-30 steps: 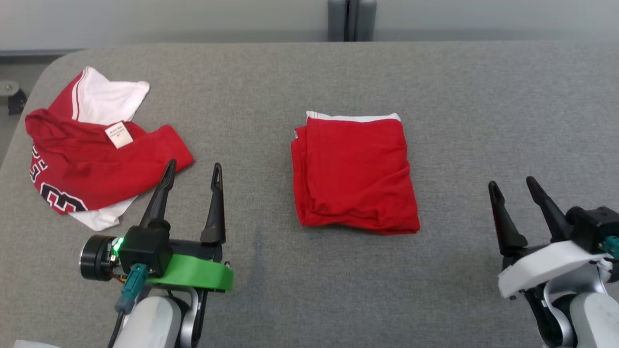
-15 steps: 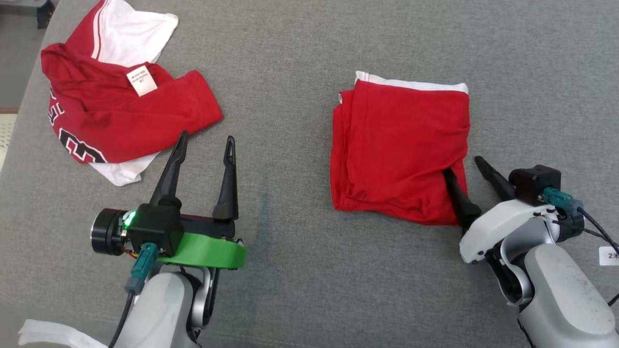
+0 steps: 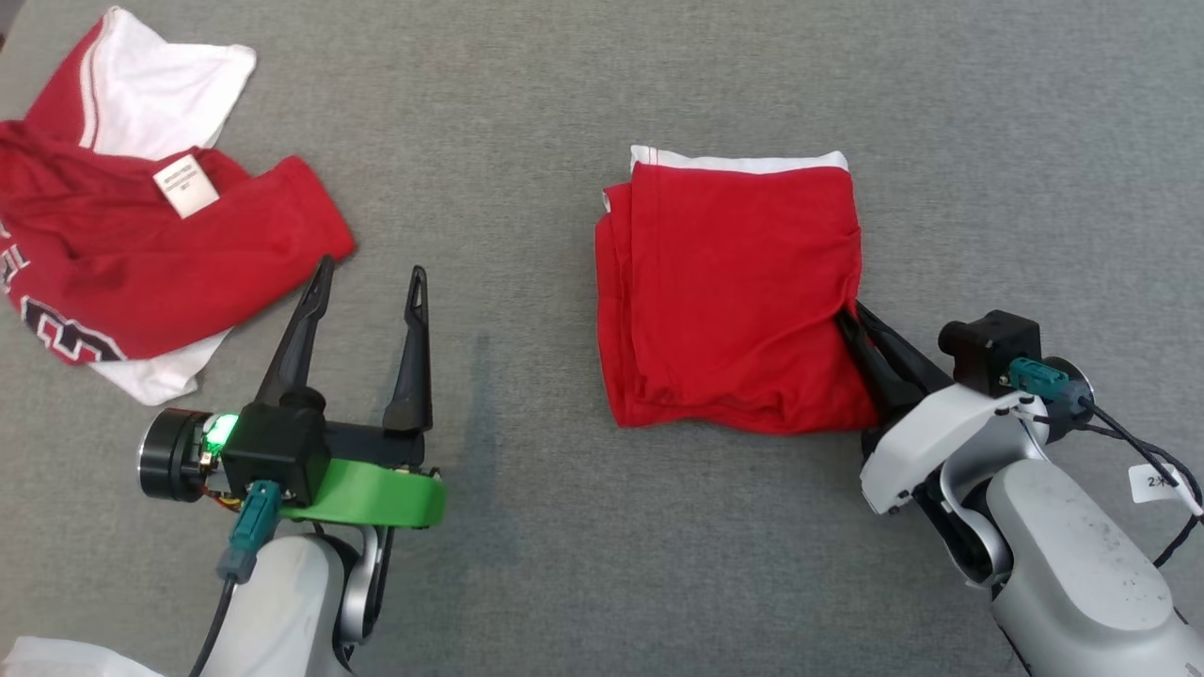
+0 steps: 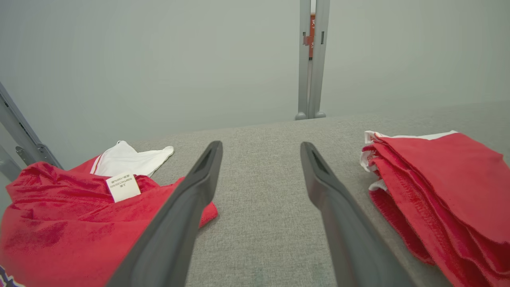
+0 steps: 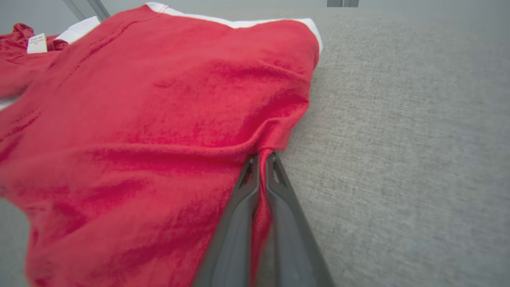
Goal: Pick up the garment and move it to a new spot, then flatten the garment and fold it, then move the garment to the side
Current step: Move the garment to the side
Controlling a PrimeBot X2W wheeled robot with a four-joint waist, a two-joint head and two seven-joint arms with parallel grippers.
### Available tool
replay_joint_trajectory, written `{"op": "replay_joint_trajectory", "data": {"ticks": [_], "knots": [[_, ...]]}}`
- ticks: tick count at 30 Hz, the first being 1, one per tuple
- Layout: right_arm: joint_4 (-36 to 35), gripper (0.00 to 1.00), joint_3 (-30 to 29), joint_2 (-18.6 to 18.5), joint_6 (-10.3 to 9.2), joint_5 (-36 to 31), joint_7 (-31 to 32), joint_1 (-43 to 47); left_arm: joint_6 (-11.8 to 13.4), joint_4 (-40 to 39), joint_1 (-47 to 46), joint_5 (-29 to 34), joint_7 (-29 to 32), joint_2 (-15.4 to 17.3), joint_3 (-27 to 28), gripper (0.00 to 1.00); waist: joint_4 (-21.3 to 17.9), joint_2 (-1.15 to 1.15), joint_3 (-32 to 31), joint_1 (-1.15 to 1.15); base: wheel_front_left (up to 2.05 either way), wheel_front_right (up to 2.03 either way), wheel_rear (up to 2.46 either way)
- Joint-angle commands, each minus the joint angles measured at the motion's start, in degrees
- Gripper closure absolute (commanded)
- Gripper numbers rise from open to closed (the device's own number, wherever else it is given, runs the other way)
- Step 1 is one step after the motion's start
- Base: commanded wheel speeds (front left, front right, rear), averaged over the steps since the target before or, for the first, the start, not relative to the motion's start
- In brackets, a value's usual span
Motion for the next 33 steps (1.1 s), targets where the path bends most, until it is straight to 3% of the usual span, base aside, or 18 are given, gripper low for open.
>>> {"op": "replay_joint_trajectory", "data": {"ticks": [1, 7, 13, 25, 32, 33], "knots": [[0.3, 1.0, 0.4, -1.0, -0.09, 0.4, -1.1, -0.8, 0.0, -0.2, 0.9, 0.4, -0.2, 0.9, 0.2, 0.0, -6.1, 0.0, -0.6, 0.0, 0.0, 0.0, 0.0], [1.7, 1.0, 1.3, -4.3, -0.09, 3.2, -2.2, -2.7, -0.8, -2.3, -0.3, 1.3, 0.8, 2.3, -0.9, 0.0, -13.8, 0.0, 0.0, 0.0, 0.0, 0.0, 0.0], [4.2, 1.0, 0.3, -10.5, -0.09, 5.6, -2.5, -7.5, -2.3, -4.9, -3.4, 2.9, 3.5, 3.1, -3.1, 0.0, -17.2, 0.0, 3.7, 0.0, 0.0, 0.0, 0.0], [15.2, 1.0, -5.2, -25.0, -0.09, 6.2, -2.7, -21.9, -4.4, -8.6, -10.5, 5.1, 5.5, 2.8, -6.8, 0.0, -14.7, 0.0, 13.8, 0.0, 0.0, 0.0, 0.0], [23.0, 1.0, -9.0, -29.0, -0.09, 3.6, -4.1, -27.0, -4.6, -8.3, -12.3, 4.9, 4.5, 1.7, -8.0, 0.0, -12.0, 0.0, 15.7, 0.0, 0.0, 0.0, 0.0], [24.2, 0.73, -9.7, -28.9, -0.09, 3.2, -4.6, -27.4, -4.4, -8.0, -12.4, 4.7, 4.3, 1.6, -8.0, 0.0, -11.8, 0.0, 15.7, 0.0, 0.0, 0.0, 0.0]]}}
